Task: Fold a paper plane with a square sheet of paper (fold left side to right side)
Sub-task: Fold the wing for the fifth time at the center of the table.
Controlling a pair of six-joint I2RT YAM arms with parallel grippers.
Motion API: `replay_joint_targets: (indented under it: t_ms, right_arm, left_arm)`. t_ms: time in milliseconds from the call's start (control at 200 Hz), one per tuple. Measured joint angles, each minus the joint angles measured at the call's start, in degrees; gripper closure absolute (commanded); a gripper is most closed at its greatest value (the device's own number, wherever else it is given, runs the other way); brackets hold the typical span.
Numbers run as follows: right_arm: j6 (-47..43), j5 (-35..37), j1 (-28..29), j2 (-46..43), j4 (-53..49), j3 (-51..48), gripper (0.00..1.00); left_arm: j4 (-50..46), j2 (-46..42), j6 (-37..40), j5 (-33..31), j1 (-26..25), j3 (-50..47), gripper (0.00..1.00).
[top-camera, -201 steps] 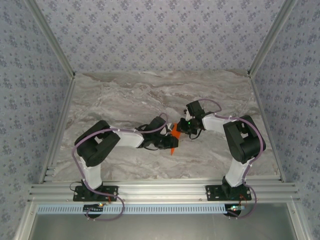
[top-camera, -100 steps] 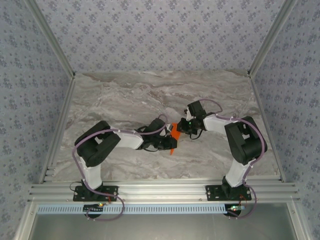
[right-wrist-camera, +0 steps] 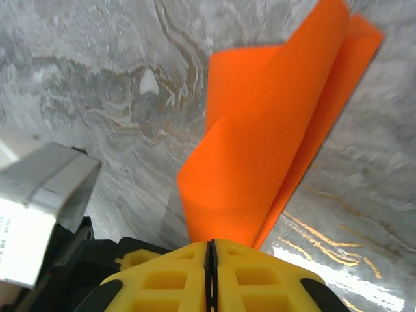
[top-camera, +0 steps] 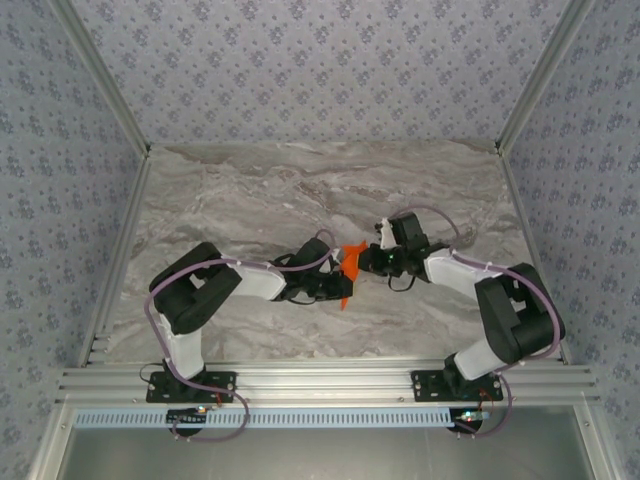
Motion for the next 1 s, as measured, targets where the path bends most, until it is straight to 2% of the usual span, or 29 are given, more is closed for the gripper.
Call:
replay_joint_targets:
  t_ms: [295, 560, 999]
  right_arm:
    - [-0.09, -1.55, 0.96, 7.37, 1.97, 2.97, 0.88]
    - [-2.62, 0.85, 0.94, 11.45, -0.13, 6.91, 0.87]
    - [-6.14, 0.24, -0.37, 14.25, -4.24, 10.01, 0.87]
  left_arm:
    - [0.07, 0.0, 0.0, -0.17, 0.0, -0.11, 0.87]
    - [0.04, 0.0, -0.2, -0.22, 0.0, -0.11, 0.87]
    - [0.28, -0.04, -0.22, -0.39, 0.0, -0.33, 0.88]
